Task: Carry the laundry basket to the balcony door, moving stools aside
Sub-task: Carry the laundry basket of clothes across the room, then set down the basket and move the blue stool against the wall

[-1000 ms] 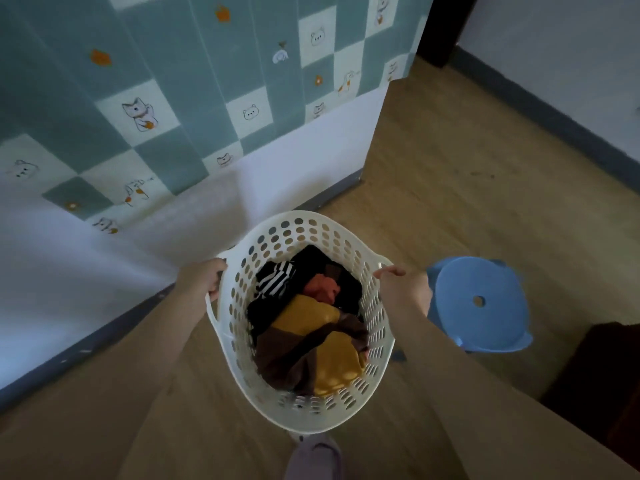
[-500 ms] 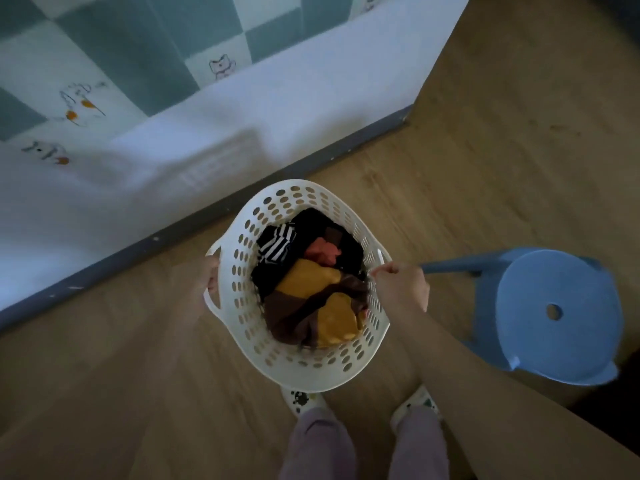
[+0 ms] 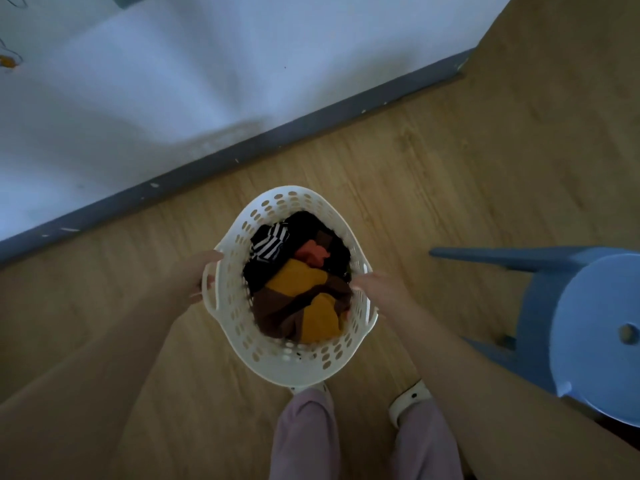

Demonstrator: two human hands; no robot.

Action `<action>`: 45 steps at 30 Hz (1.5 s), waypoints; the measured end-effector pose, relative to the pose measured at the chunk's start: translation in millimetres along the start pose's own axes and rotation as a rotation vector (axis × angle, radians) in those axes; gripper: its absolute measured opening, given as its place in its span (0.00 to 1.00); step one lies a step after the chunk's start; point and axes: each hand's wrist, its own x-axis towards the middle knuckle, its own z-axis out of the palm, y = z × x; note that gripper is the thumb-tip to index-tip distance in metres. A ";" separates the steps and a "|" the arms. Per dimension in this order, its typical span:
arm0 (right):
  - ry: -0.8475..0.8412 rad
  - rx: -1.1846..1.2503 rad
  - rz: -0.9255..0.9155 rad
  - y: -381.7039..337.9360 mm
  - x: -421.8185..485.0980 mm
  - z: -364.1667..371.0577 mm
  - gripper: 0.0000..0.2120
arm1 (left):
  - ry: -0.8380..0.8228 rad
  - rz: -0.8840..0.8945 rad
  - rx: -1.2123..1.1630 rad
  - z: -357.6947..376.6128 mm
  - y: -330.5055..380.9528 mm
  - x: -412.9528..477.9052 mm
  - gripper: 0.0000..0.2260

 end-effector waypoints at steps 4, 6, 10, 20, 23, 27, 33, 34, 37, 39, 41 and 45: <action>-0.067 0.038 0.011 11.3 -2.8 -19.1 0.18 | 0.079 -0.014 0.065 6.9 -3.9 0.1 0.25; -0.017 0.042 -0.063 24.7 -7.0 -37.6 0.10 | 0.149 0.090 0.187 27.9 8.1 -13.4 0.34; 0.028 0.022 -0.194 41.4 -29.4 -80.5 0.09 | 0.005 0.322 0.326 113.7 38.2 -58.8 0.30; 0.447 0.182 -0.267 123.5 -61.1 -244.1 0.09 | -0.366 0.260 0.324 348.7 52.5 -181.3 0.33; 0.550 0.279 -0.221 178.4 -59.6 -299.5 0.13 | -0.360 0.258 0.315 401.3 37.2 -200.4 0.35; 0.690 0.373 -0.103 241.3 -45.9 -350.3 0.18 | -0.381 0.231 0.325 449.9 22.3 -206.9 0.39; 0.590 0.395 0.003 294.5 -4.9 -383.4 0.35 | -0.369 0.204 0.317 490.4 15.7 -200.2 0.20; 0.528 0.427 0.013 299.7 4.3 -387.0 0.37 | -0.352 0.202 0.328 496.6 14.9 -195.8 0.22; 0.383 0.556 -0.016 304.1 26.1 -389.2 0.38 | -0.351 0.186 0.328 503.8 18.5 -185.5 0.24; 0.331 0.626 -0.033 301.2 39.1 -391.7 0.39 | -0.354 0.167 0.345 508.7 22.4 -179.2 0.25; 0.289 0.683 -0.039 297.5 49.4 -393.9 0.40 | -0.341 0.135 0.330 512.4 26.5 -174.2 0.25; 0.247 0.805 -0.061 291.4 55.9 -399.6 0.41 | -0.315 0.086 0.264 513.4 35.2 -173.2 0.24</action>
